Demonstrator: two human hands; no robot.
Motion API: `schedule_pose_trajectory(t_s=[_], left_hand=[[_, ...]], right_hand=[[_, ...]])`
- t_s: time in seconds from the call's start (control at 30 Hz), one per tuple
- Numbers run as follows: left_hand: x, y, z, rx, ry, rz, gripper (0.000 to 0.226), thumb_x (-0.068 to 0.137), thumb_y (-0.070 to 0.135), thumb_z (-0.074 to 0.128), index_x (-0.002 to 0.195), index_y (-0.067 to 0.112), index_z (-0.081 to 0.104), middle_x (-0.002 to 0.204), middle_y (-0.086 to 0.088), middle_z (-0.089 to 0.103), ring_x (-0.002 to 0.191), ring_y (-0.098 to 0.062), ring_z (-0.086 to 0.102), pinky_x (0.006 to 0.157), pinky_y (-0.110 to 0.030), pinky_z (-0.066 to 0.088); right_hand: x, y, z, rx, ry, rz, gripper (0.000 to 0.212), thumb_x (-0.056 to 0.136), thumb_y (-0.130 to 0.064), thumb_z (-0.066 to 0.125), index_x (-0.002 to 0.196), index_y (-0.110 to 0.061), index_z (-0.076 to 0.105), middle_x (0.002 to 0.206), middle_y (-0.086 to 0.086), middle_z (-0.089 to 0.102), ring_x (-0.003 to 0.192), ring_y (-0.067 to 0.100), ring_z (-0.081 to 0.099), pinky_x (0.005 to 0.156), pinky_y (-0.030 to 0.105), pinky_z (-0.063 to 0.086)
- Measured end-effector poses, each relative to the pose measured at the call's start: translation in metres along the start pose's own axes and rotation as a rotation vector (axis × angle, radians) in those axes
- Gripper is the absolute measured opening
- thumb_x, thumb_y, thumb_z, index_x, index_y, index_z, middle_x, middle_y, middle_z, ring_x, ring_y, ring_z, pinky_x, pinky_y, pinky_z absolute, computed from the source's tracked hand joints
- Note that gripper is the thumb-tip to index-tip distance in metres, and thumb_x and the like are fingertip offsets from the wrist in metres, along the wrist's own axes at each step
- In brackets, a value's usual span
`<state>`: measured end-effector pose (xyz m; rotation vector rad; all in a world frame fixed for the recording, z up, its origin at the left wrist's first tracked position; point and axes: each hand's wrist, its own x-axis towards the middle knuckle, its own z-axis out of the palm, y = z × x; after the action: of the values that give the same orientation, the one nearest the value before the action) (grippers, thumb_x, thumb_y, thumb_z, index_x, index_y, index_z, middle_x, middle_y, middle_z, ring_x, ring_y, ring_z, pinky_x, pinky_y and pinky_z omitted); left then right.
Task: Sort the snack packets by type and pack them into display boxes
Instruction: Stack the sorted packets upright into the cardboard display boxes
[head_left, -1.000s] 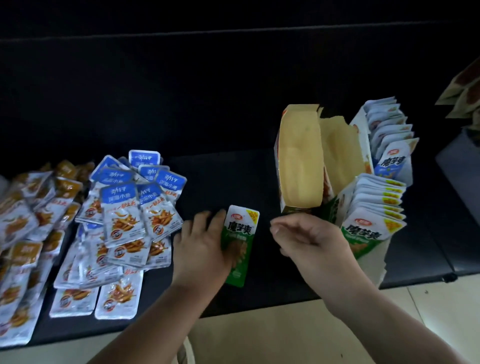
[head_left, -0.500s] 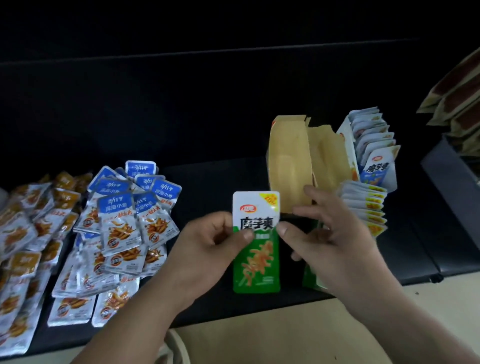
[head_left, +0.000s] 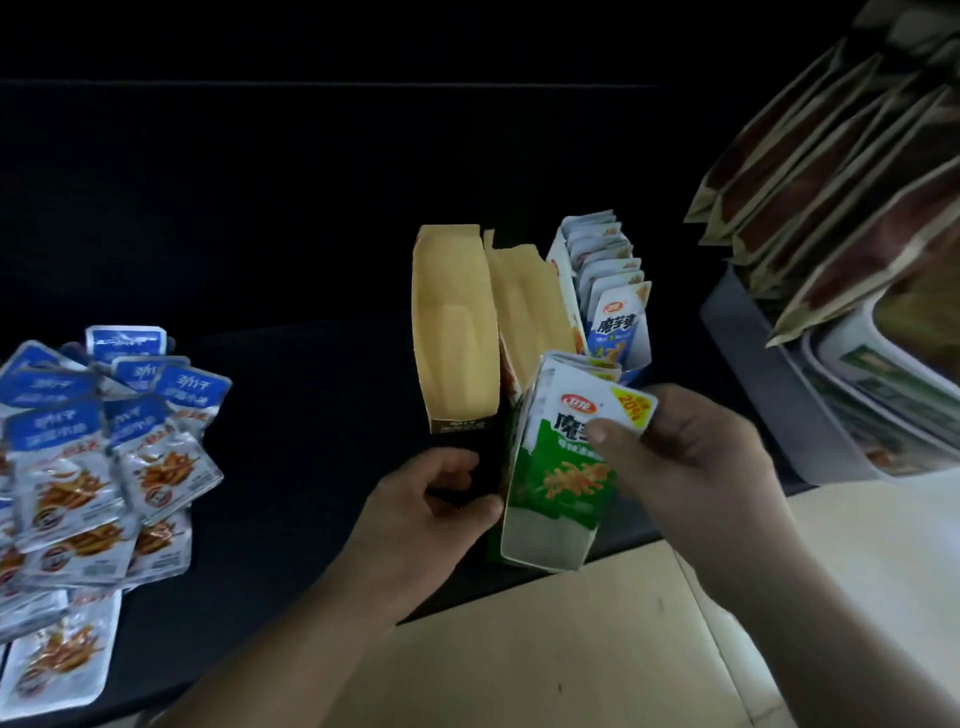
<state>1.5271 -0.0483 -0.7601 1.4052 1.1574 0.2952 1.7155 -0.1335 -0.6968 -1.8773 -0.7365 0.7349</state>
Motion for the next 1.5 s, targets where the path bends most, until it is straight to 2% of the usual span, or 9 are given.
schedule_pose_trajectory(t_s=[0.23, 0.43, 0.57, 0.8, 0.93, 1.2, 1.33, 1.4, 1.5], left_hand=[[0.009, -0.008, 0.018, -0.007, -0.028, 0.022, 0.021, 0.09, 0.026, 0.079, 0.105, 0.04, 0.074, 0.099, 0.023, 0.073, 0.085, 0.006, 0.068, 0.07, -0.005, 0.048], [0.009, -0.01, 0.024, -0.028, -0.029, 0.059, 0.021, 0.093, 0.023, 0.076, 0.104, 0.041, 0.075, 0.097, 0.018, 0.075, 0.081, 0.002, 0.068, 0.068, -0.012, 0.05], [0.006, -0.012, 0.021, -0.053, -0.107, 0.067, 0.039, 0.099, 0.027, 0.068, 0.123, 0.057, 0.059, 0.111, 0.032, 0.07, 0.099, 0.014, 0.065, 0.084, -0.013, 0.054], [0.0, -0.01, 0.036, -0.01, -0.238, 0.086, 0.046, 0.107, 0.025, 0.054, 0.132, 0.064, 0.051, 0.123, 0.036, 0.065, 0.113, 0.015, 0.06, 0.092, -0.02, 0.056], [0.004, -0.007, 0.06, 0.022, -0.283, 0.09, 0.045, 0.107, 0.027, 0.054, 0.134, 0.064, 0.049, 0.125, 0.029, 0.067, 0.11, 0.007, 0.065, 0.093, -0.026, 0.058], [0.044, 0.023, 0.132, 0.039, -0.345, 0.1, 0.043, 0.103, 0.022, 0.06, 0.133, 0.052, 0.055, 0.117, 0.011, 0.073, 0.103, -0.011, 0.069, 0.094, -0.04, 0.06], [0.075, 0.05, 0.153, 0.058, -0.354, 0.105, 0.043, 0.106, 0.022, 0.057, 0.143, 0.044, 0.051, 0.118, 0.006, 0.07, 0.103, -0.013, 0.068, 0.082, -0.035, 0.063], [0.089, 0.062, 0.16, 0.083, -0.357, 0.103, 0.043, 0.106, 0.023, 0.057, 0.142, 0.045, 0.051, 0.12, 0.001, 0.069, 0.102, -0.022, 0.069, 0.071, -0.035, 0.064], [0.105, 0.075, 0.169, 0.116, -0.297, 0.111, 0.048, 0.105, 0.024, 0.057, 0.147, 0.043, 0.048, 0.13, -0.003, 0.065, 0.113, -0.028, 0.066, 0.093, -0.044, 0.061]], right_hand=[[0.001, 0.05, 0.014, -0.454, 0.137, -0.188, 0.021, 0.076, -0.014, 0.088, 0.087, -0.026, 0.074, 0.096, -0.01, 0.053, 0.083, 0.002, 0.059, 0.068, 0.003, 0.039], [0.004, 0.065, 0.018, -0.422, 0.219, -0.226, 0.05, 0.073, -0.016, 0.09, 0.099, -0.034, 0.052, 0.103, -0.016, 0.048, 0.073, 0.006, 0.062, 0.061, 0.022, 0.045], [0.006, 0.071, 0.019, -0.342, 0.167, -0.008, 0.074, 0.071, -0.033, 0.093, 0.132, -0.035, 0.051, 0.118, -0.01, 0.06, 0.078, -0.001, 0.067, 0.071, 0.031, 0.058], [-0.016, 0.067, 0.003, 0.092, -0.098, 0.312, 0.014, 0.094, -0.038, 0.074, 0.106, -0.03, 0.075, 0.097, -0.008, 0.079, 0.091, 0.015, 0.077, 0.081, 0.055, 0.063], [-0.017, 0.075, -0.018, -0.069, 0.032, 0.295, 0.015, 0.09, -0.045, 0.074, 0.095, -0.031, 0.073, 0.083, -0.016, 0.076, 0.078, 0.004, 0.073, 0.075, 0.047, 0.064], [0.01, 0.107, -0.06, -0.156, 0.354, 0.306, 0.039, 0.086, -0.061, 0.07, 0.082, -0.023, 0.063, 0.067, -0.007, 0.063, 0.068, 0.019, 0.063, 0.07, 0.053, 0.058], [0.04, 0.104, -0.07, -0.128, 0.425, 0.294, 0.028, 0.09, -0.057, 0.067, 0.095, -0.029, 0.068, 0.085, -0.009, 0.072, 0.08, 0.013, 0.068, 0.079, 0.05, 0.06], [0.048, 0.102, -0.07, -0.101, 0.369, 0.297, 0.025, 0.091, -0.057, 0.065, 0.108, -0.04, 0.066, 0.096, -0.013, 0.072, 0.085, 0.016, 0.07, 0.068, 0.049, 0.063], [0.059, 0.099, -0.068, 0.078, 0.229, 0.311, 0.046, 0.093, -0.045, 0.071, 0.134, -0.054, 0.055, 0.116, -0.015, 0.069, 0.096, 0.016, 0.072, 0.064, 0.046, 0.065]])
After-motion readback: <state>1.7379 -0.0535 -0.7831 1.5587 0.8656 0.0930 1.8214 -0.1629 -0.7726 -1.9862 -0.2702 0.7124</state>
